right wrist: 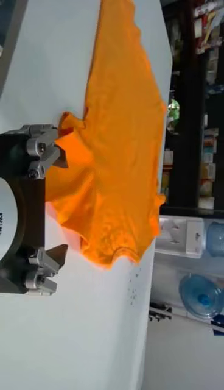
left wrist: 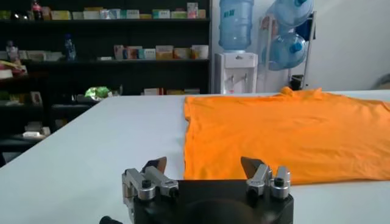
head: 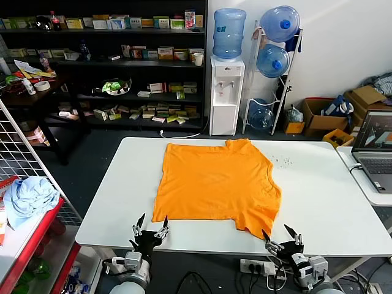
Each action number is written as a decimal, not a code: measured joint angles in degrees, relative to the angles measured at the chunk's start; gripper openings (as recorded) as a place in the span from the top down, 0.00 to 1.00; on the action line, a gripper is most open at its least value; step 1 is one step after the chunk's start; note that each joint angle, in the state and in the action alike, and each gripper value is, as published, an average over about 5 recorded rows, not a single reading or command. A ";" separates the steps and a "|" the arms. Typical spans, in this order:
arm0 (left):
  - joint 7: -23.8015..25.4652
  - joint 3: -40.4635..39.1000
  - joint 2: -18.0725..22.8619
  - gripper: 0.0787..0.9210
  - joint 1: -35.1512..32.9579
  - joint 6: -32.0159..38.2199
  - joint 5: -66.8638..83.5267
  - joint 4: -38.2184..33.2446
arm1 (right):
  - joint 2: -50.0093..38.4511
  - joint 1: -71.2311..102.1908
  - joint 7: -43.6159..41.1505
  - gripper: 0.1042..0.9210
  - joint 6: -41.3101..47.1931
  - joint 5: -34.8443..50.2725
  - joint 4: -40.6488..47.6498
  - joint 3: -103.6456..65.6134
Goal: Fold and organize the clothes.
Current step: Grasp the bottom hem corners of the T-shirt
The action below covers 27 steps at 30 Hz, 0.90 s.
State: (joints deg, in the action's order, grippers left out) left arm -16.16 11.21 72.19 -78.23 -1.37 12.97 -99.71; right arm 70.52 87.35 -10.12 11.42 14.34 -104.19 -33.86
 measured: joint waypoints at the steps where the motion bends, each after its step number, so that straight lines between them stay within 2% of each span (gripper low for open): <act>1: 0.02 0.00 0.00 0.12 0.07 -0.08 -0.06 0.05 | 0.04 -0.06 0.01 0.12 0.00 -0.03 0.06 0.05; 20: -0.86 -1.13 1.18 0.12 3.21 -3.28 -0.30 3.72 | 1.43 -3.37 0.28 0.12 -0.04 -0.94 3.52 2.21; 23: -0.94 -1.11 1.49 0.12 3.71 -3.37 -0.11 4.43 | 1.44 -3.71 0.28 0.16 -0.03 -1.12 4.08 2.37; 27: -0.92 -1.02 1.64 0.14 4.21 -3.33 -0.05 5.38 | 1.31 -3.91 0.28 0.29 0.01 -1.30 4.60 2.40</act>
State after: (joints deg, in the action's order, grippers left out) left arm -17.07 10.19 73.83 -74.02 -4.70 12.92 -94.32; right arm 71.83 83.44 -9.84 11.43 13.04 -99.59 -31.47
